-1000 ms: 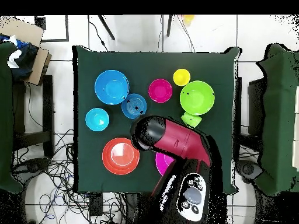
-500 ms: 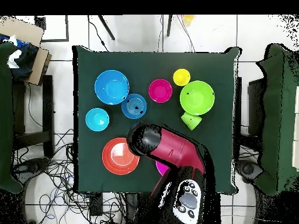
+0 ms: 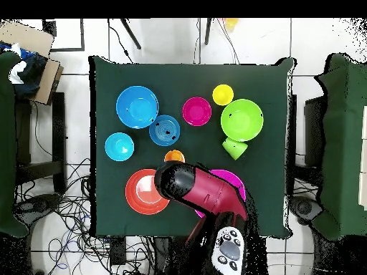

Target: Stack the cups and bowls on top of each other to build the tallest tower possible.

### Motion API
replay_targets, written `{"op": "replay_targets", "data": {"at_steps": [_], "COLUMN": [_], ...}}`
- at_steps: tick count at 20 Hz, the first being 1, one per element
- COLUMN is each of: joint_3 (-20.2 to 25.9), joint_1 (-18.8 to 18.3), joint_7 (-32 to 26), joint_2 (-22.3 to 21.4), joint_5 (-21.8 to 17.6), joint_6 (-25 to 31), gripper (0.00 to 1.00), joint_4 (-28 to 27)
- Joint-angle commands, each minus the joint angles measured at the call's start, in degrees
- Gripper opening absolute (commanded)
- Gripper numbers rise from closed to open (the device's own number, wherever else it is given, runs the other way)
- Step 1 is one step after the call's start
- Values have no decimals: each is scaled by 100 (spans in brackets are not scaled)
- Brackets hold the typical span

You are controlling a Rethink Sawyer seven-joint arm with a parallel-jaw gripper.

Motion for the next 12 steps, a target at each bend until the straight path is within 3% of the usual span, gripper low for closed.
{"op": "replay_targets", "data": {"at_steps": [1, 6, 12], "joint_3": [722, 988, 1251], "joint_1": [-412, -1160, -1848], "joint_7": [166, -743, -1022], "joint_2": [394, 452, 570], "joint_5": [-312, -921, -1728], "joint_6": [-727, -869, -893], "gripper": [100, 100, 100], "joint_4": [288, 208, -103]}}
